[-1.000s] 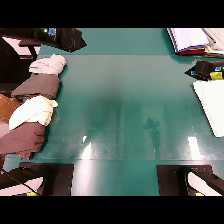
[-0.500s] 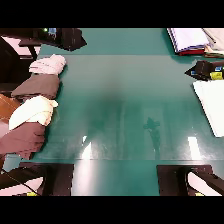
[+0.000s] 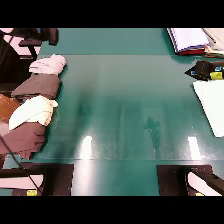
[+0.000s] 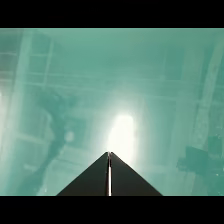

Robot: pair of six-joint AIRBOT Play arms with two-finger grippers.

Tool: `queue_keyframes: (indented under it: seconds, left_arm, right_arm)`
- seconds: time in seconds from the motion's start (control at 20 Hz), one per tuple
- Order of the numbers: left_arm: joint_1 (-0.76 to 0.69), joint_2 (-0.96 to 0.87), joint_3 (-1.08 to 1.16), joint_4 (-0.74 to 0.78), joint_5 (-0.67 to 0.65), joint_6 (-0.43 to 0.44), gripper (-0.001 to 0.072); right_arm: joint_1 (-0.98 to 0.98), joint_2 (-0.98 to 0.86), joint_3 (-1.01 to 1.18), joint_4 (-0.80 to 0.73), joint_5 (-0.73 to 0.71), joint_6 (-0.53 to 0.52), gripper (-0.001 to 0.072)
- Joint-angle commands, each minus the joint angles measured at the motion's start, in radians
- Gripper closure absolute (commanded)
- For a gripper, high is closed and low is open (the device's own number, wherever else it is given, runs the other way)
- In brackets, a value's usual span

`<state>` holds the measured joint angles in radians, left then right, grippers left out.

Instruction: Fold the shirts.

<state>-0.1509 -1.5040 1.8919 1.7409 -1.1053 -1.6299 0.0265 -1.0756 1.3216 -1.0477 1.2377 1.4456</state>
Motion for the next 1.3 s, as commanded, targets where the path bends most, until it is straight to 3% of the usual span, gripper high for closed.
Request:
queue_keyframes:
  seconds: [0.0,0.25,0.65,0.7,0.75,0.8,0.85,1.05,1.25]
  left_arm:
    - [0.138,-0.166,0.000,0.016,0.049,-0.023,0.0061]
    - [0.241,-0.399,0.000,-0.151,0.228,-0.020,0.0060]
    - [0.247,-0.479,0.000,-0.156,0.335,-0.019,0.0064]
    - [0.247,-0.479,0.000,-0.156,0.332,-0.019,0.0231]
    - [0.247,-0.479,0.000,-0.156,0.328,-0.019,0.0454]
    - [0.247,-0.479,0.000,-0.156,0.326,-0.019,0.0614]
    - [0.247,-0.475,0.000,-0.156,0.318,-0.020,0.0686]
    - [0.246,-0.460,0.155,-0.156,0.173,-0.020,0.0686]
    - [0.208,-0.206,0.190,-0.158,0.176,0.024,0.0687]
  right_arm:
    - [0.001,0.000,0.000,0.001,0.000,0.001,0.0698]
    - [0.002,0.000,0.000,0.001,0.000,0.000,0.0698]
    - [0.003,0.000,0.000,0.008,0.000,0.002,0.0698]
    - [0.003,0.000,0.000,0.008,0.000,0.002,0.0698]
    - [0.003,0.000,0.000,0.009,0.001,0.002,0.0698]
    - [0.003,0.000,0.000,0.009,0.001,0.002,0.0698]
    - [0.003,0.000,0.000,0.009,0.002,0.002,0.0698]
    - [0.003,0.001,0.011,0.009,-0.006,0.002,0.0698]
    - [0.003,0.000,0.154,0.008,0.000,0.002,0.0698]
